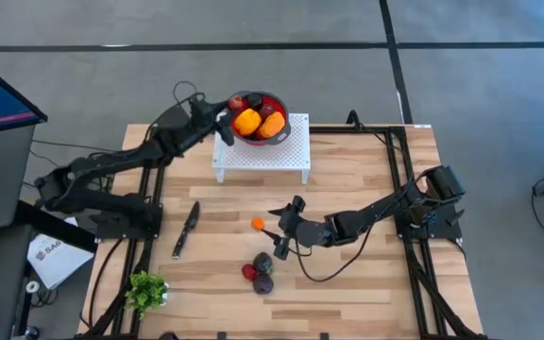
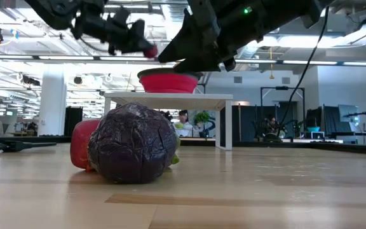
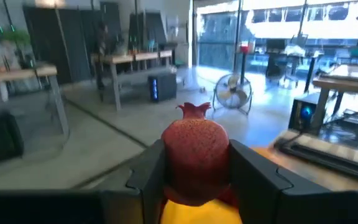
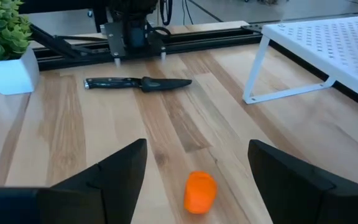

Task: Pick & Place Fruit
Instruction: Put the right pomegranate into the red strainer bowl on the shelf

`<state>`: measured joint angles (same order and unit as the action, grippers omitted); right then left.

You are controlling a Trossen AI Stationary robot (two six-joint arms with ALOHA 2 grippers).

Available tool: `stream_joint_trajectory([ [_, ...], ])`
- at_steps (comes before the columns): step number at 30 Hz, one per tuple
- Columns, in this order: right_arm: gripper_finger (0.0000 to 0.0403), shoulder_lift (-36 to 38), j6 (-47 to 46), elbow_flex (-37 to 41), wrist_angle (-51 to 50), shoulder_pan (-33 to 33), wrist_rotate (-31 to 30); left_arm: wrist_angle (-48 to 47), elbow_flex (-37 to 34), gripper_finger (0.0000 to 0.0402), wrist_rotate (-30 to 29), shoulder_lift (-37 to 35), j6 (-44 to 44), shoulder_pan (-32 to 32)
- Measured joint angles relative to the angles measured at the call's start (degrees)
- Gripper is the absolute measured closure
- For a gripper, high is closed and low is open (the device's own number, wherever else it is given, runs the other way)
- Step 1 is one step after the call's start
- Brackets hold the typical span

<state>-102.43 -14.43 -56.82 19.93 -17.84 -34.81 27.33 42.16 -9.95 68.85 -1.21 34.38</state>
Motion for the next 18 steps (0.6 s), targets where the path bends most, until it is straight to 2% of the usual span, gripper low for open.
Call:
stream_joint_trajectory([
  [4, 0.0128, 0.0, 0.02, 0.0, -0.05, 0.0, 0.02, 1.62, -0.09, 0.0251, 2.41, 4.57, 0.19, 3.92],
  [10, 0.0128, 0.0, 0.02, 0.0, -0.13, -0.03, 0.02, 7.06, -0.09, 0.025, 2.39, 10.1, 0.04, 4.67],
  [18, 0.0128, 0.0, 1.33, 0.0, -0.16, 0.51, 0.12, 8.03, -0.09, 0.0247, -3.18, 13.23, 0.03, 5.84],
])
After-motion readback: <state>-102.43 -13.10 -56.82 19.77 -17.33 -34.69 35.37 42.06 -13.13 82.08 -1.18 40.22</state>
